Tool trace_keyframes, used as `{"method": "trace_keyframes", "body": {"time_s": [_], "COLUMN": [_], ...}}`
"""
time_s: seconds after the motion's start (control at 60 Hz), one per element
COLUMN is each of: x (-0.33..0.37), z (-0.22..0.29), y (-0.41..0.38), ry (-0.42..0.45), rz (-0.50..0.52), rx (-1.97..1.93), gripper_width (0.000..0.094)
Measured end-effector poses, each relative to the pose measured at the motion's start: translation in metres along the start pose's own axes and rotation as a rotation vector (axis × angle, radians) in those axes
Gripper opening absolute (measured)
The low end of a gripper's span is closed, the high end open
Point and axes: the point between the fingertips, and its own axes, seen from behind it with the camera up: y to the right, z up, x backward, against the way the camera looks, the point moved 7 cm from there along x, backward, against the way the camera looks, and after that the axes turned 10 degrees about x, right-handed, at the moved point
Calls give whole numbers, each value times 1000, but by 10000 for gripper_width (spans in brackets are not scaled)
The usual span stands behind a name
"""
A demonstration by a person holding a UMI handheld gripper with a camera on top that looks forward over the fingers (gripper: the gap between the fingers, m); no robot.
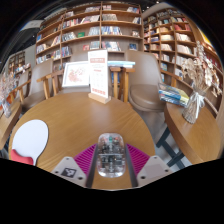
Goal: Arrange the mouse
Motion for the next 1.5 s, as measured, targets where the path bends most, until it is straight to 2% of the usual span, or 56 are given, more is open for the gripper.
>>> {"method": "trace_keyframes", "body": {"time_s": [0.017,0.1,0.25,0.417,0.517,0.75,0.9,1.067,1.1,1.15,1.167,1.2,1.35,1.5], "x": [0,2,36,73,71,41,22,18,20,24,28,40,119,216], "z": [1,4,47,105,119,87,58,56,56,58,58,59,72,57], "y": [0,1,-17,-88,-150,-277,-303,-305,-305,-300,-299,-295,-278,-254], "ry": [-2,-46,18,80,66,-5,-40,-18,-16,-15,-13,-3,71,111], "rz": [-5,-45,-56,57,101,171,136,119,121,99,94,84,31,-26], "rx": [3,2,-1,-31,-16,41,85,56,58,60,64,72,95,99], "gripper_width": [451,422,412,411,411,411,413,510,609,834,862,826,850,855]}}
